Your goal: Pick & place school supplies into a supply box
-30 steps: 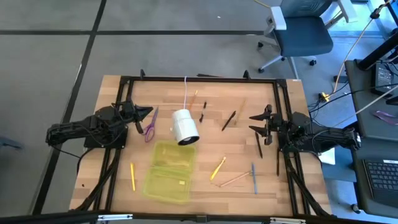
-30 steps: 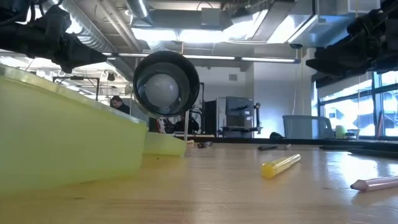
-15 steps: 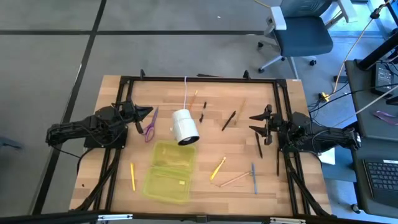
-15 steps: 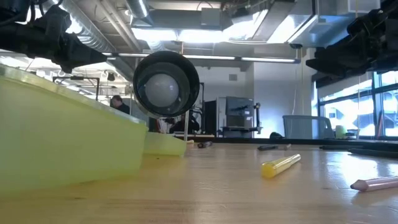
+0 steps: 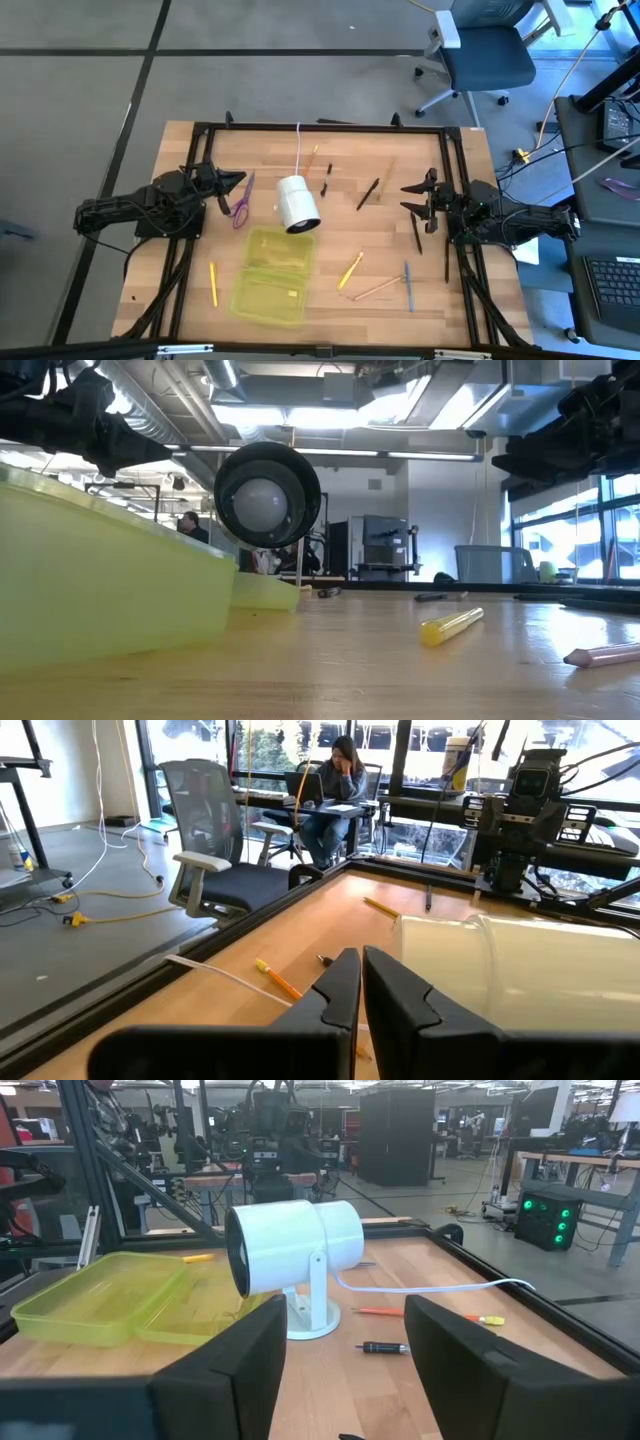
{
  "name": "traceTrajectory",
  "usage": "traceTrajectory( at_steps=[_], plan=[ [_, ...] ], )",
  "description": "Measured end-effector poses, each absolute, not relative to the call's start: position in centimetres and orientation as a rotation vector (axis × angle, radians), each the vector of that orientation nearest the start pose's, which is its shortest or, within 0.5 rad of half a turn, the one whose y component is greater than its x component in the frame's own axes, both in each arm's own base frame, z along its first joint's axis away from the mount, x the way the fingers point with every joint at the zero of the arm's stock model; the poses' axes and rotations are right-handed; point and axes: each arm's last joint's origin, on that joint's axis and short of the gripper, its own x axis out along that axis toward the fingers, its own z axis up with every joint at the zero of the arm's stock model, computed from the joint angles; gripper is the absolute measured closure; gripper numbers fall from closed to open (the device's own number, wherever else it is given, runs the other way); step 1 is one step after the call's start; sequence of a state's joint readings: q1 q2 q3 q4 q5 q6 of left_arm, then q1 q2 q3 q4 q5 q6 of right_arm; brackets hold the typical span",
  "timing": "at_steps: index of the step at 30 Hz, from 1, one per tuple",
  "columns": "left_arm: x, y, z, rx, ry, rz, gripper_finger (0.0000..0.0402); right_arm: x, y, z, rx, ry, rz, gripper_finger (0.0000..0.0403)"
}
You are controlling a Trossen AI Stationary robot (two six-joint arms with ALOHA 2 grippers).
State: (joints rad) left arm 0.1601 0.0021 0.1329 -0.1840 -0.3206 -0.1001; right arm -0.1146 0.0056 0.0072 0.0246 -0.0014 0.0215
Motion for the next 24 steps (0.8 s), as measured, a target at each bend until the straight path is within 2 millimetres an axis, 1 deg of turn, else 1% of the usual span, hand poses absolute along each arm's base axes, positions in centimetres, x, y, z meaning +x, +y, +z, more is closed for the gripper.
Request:
traceTrajectory(
  at_steps=[9,11,15,24],
  plan=[
    [8.36,2.28,19.06,-0.094,0.029,0.483,0.0389,9.69,-1.11,16.79,0.025,-0.028,-0.112,0.0195],
    [8.36,2.27,19.04,-0.094,0.029,0.483,0.0389,9.69,-1.11,16.79,0.077,-0.031,-0.11,0.0195],
    [8.36,2.27,19.05,-0.094,0.029,0.483,0.0391,9.69,-1.11,16.8,0.257,-0.041,-0.107,0.0195],
    [8.36,2.27,19.05,-0.094,0.029,0.483,0.039,9.69,-1.11,16.79,0.418,-0.049,-0.105,0.0195]
  ],
)
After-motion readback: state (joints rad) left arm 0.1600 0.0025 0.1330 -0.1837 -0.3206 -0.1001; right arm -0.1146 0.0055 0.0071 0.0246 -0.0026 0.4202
